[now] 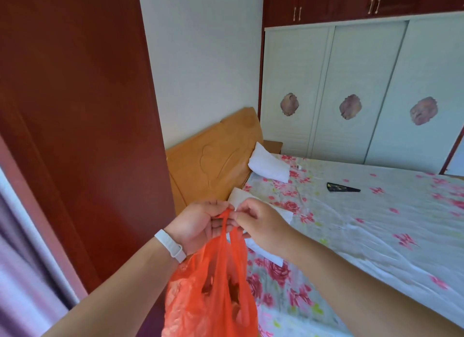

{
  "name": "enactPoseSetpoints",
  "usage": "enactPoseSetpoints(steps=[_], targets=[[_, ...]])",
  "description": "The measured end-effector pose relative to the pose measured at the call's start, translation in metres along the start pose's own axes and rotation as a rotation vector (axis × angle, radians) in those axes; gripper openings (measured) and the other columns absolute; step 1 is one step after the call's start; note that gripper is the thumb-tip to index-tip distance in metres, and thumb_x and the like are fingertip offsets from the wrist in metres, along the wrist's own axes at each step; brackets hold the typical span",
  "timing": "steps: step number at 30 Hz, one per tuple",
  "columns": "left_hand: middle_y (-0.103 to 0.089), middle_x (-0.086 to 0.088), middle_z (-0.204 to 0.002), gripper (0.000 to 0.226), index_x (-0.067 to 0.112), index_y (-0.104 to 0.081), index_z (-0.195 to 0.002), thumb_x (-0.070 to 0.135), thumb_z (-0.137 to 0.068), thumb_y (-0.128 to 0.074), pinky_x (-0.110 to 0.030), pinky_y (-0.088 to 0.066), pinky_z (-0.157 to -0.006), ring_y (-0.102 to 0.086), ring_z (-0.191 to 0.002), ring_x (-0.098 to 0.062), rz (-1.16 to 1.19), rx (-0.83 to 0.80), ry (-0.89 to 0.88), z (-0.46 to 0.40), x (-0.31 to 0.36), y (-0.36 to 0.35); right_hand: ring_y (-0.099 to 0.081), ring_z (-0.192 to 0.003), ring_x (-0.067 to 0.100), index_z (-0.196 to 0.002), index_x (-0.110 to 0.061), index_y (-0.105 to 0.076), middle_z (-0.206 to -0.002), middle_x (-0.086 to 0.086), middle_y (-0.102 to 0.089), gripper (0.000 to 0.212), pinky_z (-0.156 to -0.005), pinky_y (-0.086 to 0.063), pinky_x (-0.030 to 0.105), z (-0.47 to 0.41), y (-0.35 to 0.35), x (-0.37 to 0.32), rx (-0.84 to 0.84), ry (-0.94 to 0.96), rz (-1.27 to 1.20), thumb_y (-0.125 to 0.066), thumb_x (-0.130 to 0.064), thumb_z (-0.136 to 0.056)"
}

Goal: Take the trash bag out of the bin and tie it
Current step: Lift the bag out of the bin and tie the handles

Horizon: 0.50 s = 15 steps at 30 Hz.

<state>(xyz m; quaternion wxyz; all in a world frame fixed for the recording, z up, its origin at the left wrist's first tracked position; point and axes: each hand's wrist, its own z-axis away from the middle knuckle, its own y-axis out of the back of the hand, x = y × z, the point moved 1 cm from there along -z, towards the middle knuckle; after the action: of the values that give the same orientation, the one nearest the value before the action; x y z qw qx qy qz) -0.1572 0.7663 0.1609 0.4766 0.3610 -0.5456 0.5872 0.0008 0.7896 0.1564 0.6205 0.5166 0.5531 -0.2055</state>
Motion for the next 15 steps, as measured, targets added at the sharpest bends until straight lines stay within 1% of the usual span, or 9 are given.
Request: enactPoseSetpoints(steps=[2, 4, 5, 7, 9, 10, 13, 15], targets=[[-0.074, -0.013, -0.074, 0.018, 0.002, -0.061, -0.085, 0.009, -0.094, -0.047, -0.024, -0.055, -0.053, -0.070, -0.062, -0.019, 0.040, 0.008, -0.041, 0.002, 0.004, -0.002, -0.070, -0.081, 0.023, -0.087, -0.017, -0.062, -0.081, 0.001, -0.072, 0.016, -0.082, -0.056, 0.047, 0.008, -0.011, 0.008, -0.065, -0.082, -0.198, -0.059, -0.033, -0.087], [-0.074, -0.014, -0.075, 0.017, 0.001, -0.061, -0.086, 0.009, -0.094, -0.048, -0.025, -0.056, -0.056, -0.072, -0.066, -0.020, 0.055, 0.008, -0.061, 0.002, 0.010, -0.003, -0.071, -0.083, 0.026, -0.091, -0.019, -0.067, -0.081, 0.000, -0.071, 0.024, -0.081, -0.056, 0.048, 0.014, -0.021, 0.011, -0.139, -0.097, -0.257, -0.064, -0.041, -0.080], [-0.074, -0.013, -0.075, 0.017, 0.001, -0.061, -0.087, 0.009, -0.094, -0.048, -0.025, -0.057, -0.058, -0.072, -0.067, -0.020, 0.053, 0.008, -0.062, 0.002, 0.012, -0.003, -0.070, -0.081, 0.024, -0.092, -0.022, -0.069, -0.080, 0.000, -0.071, 0.025, -0.078, -0.058, 0.045, 0.016, -0.024, 0.011, -0.163, -0.099, -0.259, -0.065, -0.043, -0.078], [-0.073, -0.013, -0.075, 0.016, 0.001, -0.061, -0.088, 0.010, -0.094, -0.049, -0.025, -0.057, -0.057, -0.071, -0.066, -0.020, 0.035, 0.016, -0.057, 0.003, 0.016, -0.002, -0.068, -0.073, 0.019, -0.091, -0.021, -0.071, -0.080, 0.002, -0.072, 0.021, -0.071, -0.057, 0.040, 0.016, -0.028, 0.009, -0.173, -0.091, -0.226, -0.065, -0.038, -0.081], [-0.072, -0.011, -0.072, 0.015, 0.002, -0.061, -0.088, 0.010, -0.094, -0.049, -0.024, -0.055, -0.055, -0.069, -0.062, -0.018, 0.004, 0.025, -0.055, 0.004, 0.021, 0.002, -0.063, -0.068, 0.019, -0.082, -0.015, -0.071, -0.075, 0.006, -0.069, 0.018, -0.070, -0.056, 0.043, 0.014, -0.026, 0.008, -0.151, -0.069, -0.177, -0.064, -0.032, -0.086], [-0.071, -0.010, -0.070, 0.015, 0.002, -0.061, -0.088, 0.010, -0.094, -0.049, -0.024, -0.055, -0.054, -0.068, -0.060, -0.017, -0.020, 0.029, -0.054, 0.004, 0.023, 0.005, -0.063, -0.067, 0.018, -0.079, -0.014, -0.071, -0.073, 0.005, -0.069, 0.018, -0.070, -0.056, 0.042, 0.013, -0.024, 0.007, -0.151, -0.060, -0.180, -0.064, -0.029, -0.087], [-0.069, -0.009, -0.067, 0.014, 0.003, -0.060, -0.088, 0.010, -0.094, -0.049, -0.023, -0.053, -0.053, -0.065, -0.057, -0.016, -0.104, 0.047, -0.041, 0.006, 0.027, 0.015, -0.065, -0.068, 0.010, -0.083, -0.016, -0.074, -0.071, -0.002, -0.073, 0.014, -0.066, -0.054, 0.029, 0.011, -0.016, 0.000, -0.183, -0.023, -0.243, -0.065, -0.025, -0.089], [-0.069, -0.012, -0.072, 0.014, 0.002, -0.060, -0.089, 0.010, -0.094, -0.049, -0.024, -0.054, -0.056, -0.066, -0.061, -0.017, -0.208, 0.068, -0.031, 0.006, 0.027, 0.019, -0.066, -0.070, 0.008, -0.082, -0.018, -0.075, -0.070, -0.005, -0.072, 0.014, -0.066, -0.055, 0.027, 0.008, -0.008, -0.007, -0.180, 0.027, -0.248, -0.065, -0.020, -0.091]])
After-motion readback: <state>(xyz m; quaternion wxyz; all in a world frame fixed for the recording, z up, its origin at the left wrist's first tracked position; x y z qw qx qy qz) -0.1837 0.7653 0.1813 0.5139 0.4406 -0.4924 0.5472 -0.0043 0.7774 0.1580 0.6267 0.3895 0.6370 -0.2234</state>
